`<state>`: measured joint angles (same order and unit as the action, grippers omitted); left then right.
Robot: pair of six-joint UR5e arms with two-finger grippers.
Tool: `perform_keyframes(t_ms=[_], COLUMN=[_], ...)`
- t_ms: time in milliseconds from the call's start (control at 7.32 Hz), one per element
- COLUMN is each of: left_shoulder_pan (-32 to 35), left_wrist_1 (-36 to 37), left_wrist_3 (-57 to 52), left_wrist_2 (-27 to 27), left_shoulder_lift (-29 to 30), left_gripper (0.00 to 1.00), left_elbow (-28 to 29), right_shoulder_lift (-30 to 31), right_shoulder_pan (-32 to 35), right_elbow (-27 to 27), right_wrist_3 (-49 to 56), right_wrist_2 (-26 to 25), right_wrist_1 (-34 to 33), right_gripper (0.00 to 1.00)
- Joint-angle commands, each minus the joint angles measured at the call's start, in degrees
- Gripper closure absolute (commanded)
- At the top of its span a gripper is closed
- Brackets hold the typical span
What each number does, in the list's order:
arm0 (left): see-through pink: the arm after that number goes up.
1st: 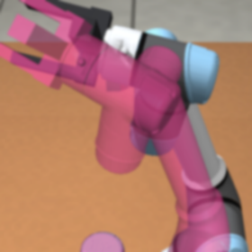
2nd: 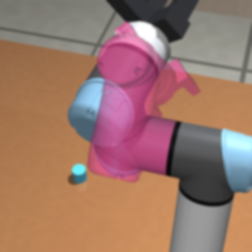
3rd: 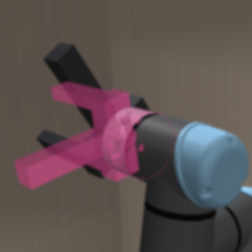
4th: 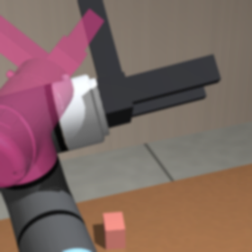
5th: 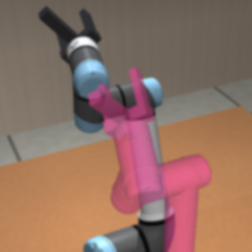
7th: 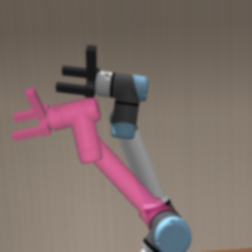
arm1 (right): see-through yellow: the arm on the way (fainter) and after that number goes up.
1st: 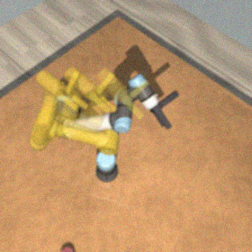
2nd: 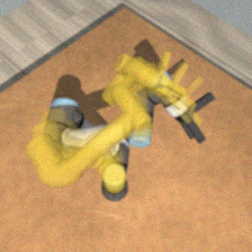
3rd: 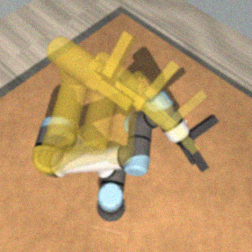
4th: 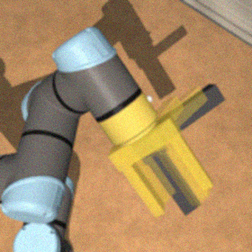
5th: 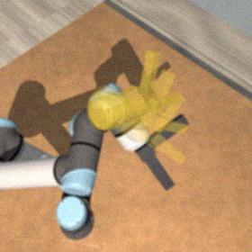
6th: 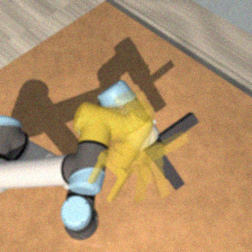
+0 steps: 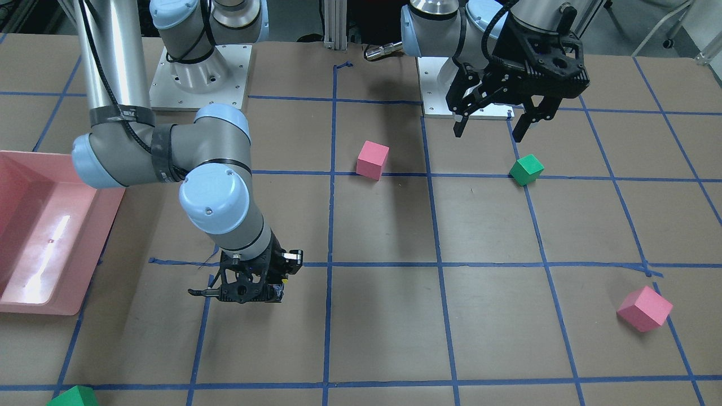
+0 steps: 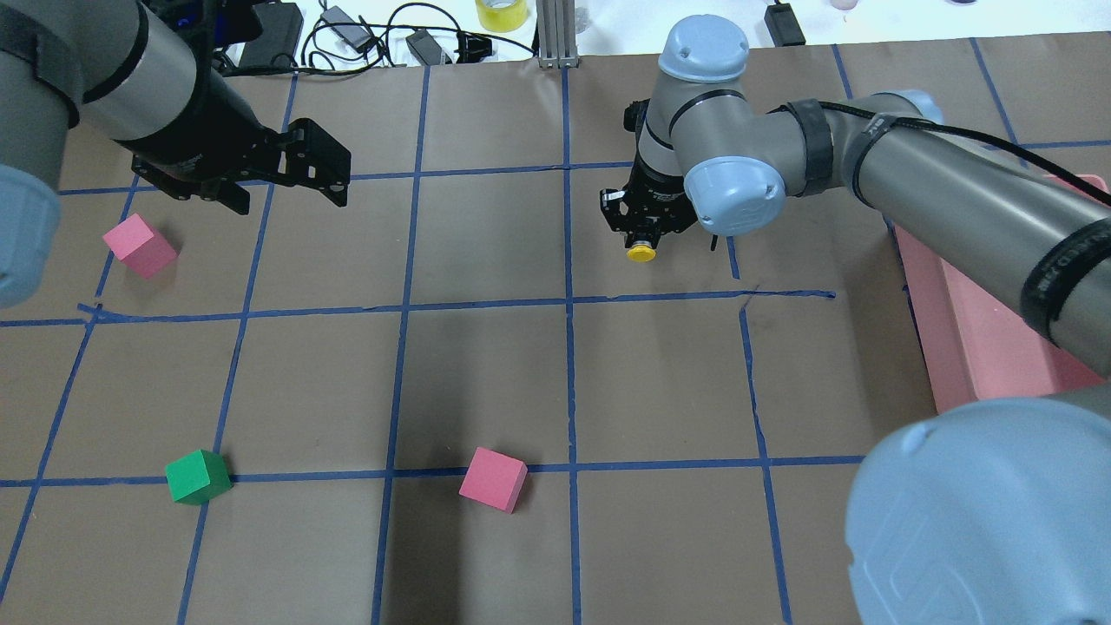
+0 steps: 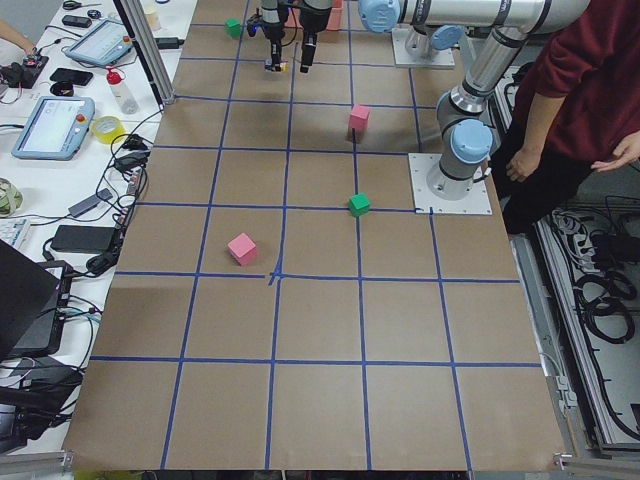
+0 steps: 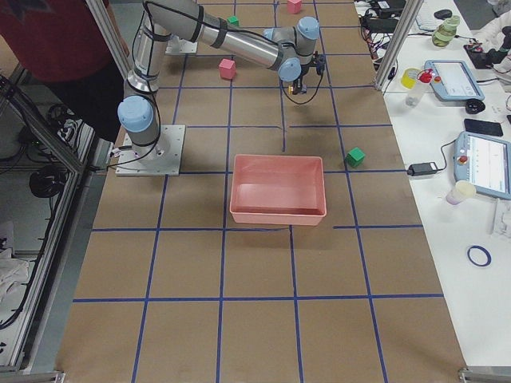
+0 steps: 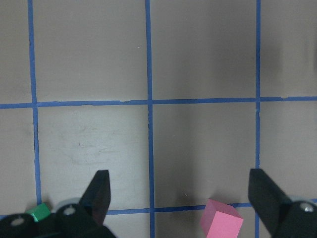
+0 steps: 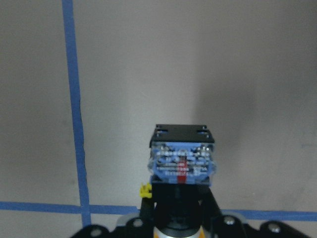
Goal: Align button upright
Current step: 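Carry the button with the right gripper to the table center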
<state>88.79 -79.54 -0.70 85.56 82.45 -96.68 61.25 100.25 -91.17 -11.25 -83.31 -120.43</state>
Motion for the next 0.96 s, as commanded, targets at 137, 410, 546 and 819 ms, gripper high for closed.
perform_keyframes(t_ms=[137, 410, 546, 819], left_shoulder_pan=[-0.02, -0.02, -0.02, -0.02], left_wrist_1=[0.00, 0.00, 0.00, 0.00], left_wrist_3=[-0.01, -0.01, -0.01, -0.01], left_wrist_2=[-0.04, -0.04, -0.04, 0.04], left_shoulder_lift=[0.00, 0.00, 0.00, 0.00], left_gripper=[0.00, 0.00, 0.00, 0.00], left_elbow=[0.00, 0.00, 0.00, 0.00], right_shoulder_lift=[-4.29, -5.09, -5.96, -6.85], right_shoulder_pan=[3.46, 4.08, 4.08, 4.78], right_elbow=[4.58, 5.03, 5.73, 6.70], right_wrist_3=[-3.51, -4.30, -4.30, -4.39], right_wrist_2=[-0.01, 0.08, 0.08, 0.08], right_wrist_1=[-0.69, -0.77, -1.38, -1.56], right_gripper=[1.00, 1.00, 1.00, 1.00])
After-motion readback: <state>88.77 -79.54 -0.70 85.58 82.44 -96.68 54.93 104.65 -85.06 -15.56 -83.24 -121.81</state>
